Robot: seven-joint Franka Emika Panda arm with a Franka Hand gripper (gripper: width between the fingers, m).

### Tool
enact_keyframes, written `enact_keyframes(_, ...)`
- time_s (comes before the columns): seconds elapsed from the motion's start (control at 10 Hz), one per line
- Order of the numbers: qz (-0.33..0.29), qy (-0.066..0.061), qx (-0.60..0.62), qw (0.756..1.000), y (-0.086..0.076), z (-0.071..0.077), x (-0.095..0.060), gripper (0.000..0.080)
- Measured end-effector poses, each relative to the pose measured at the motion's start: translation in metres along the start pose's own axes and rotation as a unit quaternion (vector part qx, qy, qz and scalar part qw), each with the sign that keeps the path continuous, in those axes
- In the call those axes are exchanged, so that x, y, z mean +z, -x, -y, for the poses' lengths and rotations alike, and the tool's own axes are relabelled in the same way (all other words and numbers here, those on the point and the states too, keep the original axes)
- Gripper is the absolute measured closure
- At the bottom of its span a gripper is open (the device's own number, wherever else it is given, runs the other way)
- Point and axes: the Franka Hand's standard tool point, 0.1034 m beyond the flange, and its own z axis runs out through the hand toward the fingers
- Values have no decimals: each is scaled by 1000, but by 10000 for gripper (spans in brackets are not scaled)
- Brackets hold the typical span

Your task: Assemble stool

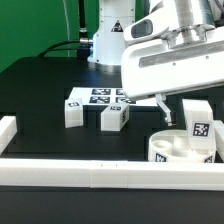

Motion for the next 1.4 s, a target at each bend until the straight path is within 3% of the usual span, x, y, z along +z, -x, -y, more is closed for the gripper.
enact_keyframes(0.2, 5, -1, -1, 1000, -3, 1, -3, 151)
enact_keyframes(0.7, 29, -4, -6, 1000, -32, 2, -35, 151)
enact_keyframes(1.1, 52, -6, -7, 999, -24, 4, -30, 151)
enact_keyframes(1.3, 147, -15, -28, 989, -2, 9, -25, 151)
enact_keyframes(1.4, 183, -18, -41, 982, -6, 10, -27, 151)
